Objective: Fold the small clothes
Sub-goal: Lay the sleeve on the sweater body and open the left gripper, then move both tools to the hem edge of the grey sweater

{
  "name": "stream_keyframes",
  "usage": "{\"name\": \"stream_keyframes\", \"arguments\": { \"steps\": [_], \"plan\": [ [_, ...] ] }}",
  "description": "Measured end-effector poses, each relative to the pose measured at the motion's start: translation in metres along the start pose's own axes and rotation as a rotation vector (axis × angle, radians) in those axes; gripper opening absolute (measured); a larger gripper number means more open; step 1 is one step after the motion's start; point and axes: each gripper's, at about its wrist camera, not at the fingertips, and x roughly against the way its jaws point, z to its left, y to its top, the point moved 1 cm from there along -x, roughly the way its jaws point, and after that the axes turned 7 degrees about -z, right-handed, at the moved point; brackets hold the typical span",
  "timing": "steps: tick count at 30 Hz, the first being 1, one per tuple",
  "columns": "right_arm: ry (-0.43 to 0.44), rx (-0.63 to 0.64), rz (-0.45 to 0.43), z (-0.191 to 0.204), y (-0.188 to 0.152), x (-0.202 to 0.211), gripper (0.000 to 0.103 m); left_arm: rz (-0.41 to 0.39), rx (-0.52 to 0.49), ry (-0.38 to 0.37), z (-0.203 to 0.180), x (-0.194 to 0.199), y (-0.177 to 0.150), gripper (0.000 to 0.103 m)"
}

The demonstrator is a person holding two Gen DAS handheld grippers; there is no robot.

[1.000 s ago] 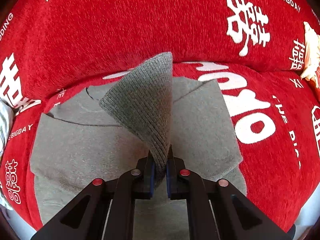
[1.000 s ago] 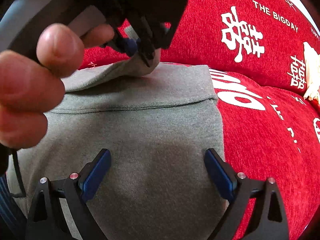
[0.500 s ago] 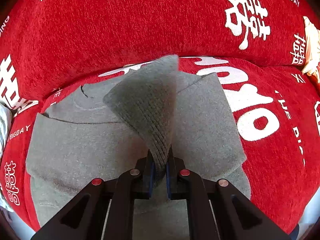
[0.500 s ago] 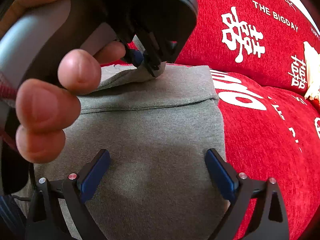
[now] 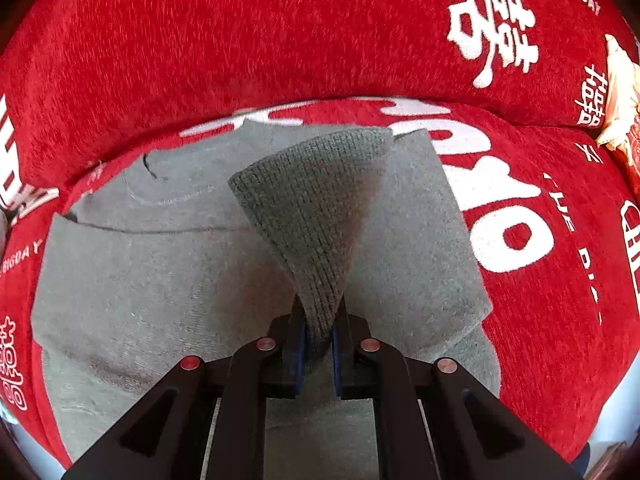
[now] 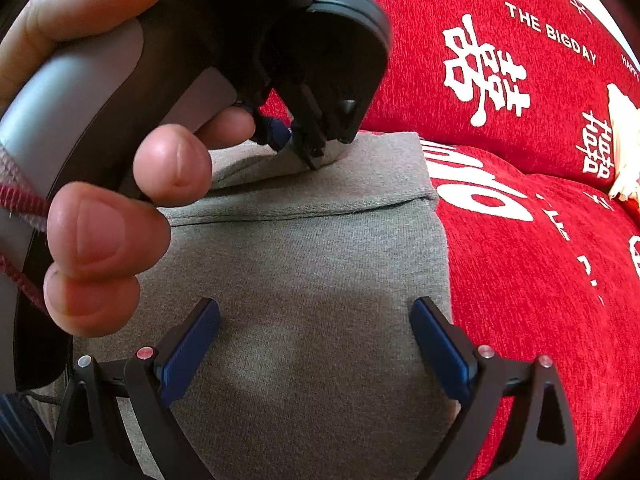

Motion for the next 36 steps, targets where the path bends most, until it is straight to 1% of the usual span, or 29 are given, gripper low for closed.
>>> {"name": "stream_keyframes", "arguments": {
  "steps": [4,5,6,7,8,10,11,13,15,19,23,26,29,31,33,36],
  "plan": [
    [0.000,0.000,0.000,0.000,0.000,0.000,0.098,0.023,0.021,-0.016,0.004,-0.005,-0.001,0.010],
    [0.001,0.000,0.000,0.000,0.000,0.001,0.098,0.027,0.016,-0.014,0.003,-0.005,-0.001,0.016],
    [0.003,-0.001,0.000,0.000,0.000,0.001,0.098,0.033,0.007,-0.019,0.002,-0.005,-0.001,0.046],
    [0.004,-0.001,0.000,0.000,0.001,0.000,0.099,0.033,0.001,-0.025,0.001,-0.005,-0.002,0.068],
    [0.004,0.000,0.001,0.001,0.001,0.000,0.099,0.025,-0.003,-0.023,0.001,-0.004,-0.002,0.096],
    [0.001,0.004,0.001,0.001,0.001,0.000,0.099,-0.027,-0.019,0.020,0.001,0.002,-0.002,0.097],
    [0.001,0.003,0.001,0.001,0.001,-0.001,0.099,-0.037,-0.027,0.026,0.001,0.003,-0.002,0.097],
    [0.003,0.001,0.000,0.001,0.001,-0.001,0.099,-0.038,-0.030,0.006,0.001,0.005,-0.002,0.097],
    [0.005,0.001,0.000,0.001,0.001,-0.001,0.099,-0.045,-0.027,0.010,0.001,0.007,-0.002,0.097],
    [0.007,0.003,0.000,0.001,0.001,-0.001,0.100,-0.050,-0.018,-0.011,0.004,0.013,-0.004,0.097],
    [0.006,0.003,-0.001,0.001,0.001,-0.001,0.100,-0.080,-0.033,-0.024,0.007,0.026,-0.004,0.097],
    [0.010,-0.005,-0.001,0.000,0.001,0.002,0.100,-0.113,-0.049,-0.047,0.013,0.041,-0.004,0.097],
    [-0.007,-0.016,-0.020,-0.004,0.006,0.011,0.100,-0.157,-0.044,-0.053,0.031,0.058,-0.003,0.097],
    [-0.013,-0.024,-0.040,-0.008,0.015,0.016,0.100,-0.181,-0.025,-0.036,0.051,0.064,-0.003,0.097],
    [-0.015,-0.033,-0.062,-0.013,0.030,0.018,0.100,-0.187,0.012,0.007,0.078,0.064,-0.004,0.097],
    [-0.010,-0.021,-0.084,-0.012,0.056,0.013,0.100,-0.166,0.090,0.047,0.115,0.055,-0.007,0.097]
  ]
}}
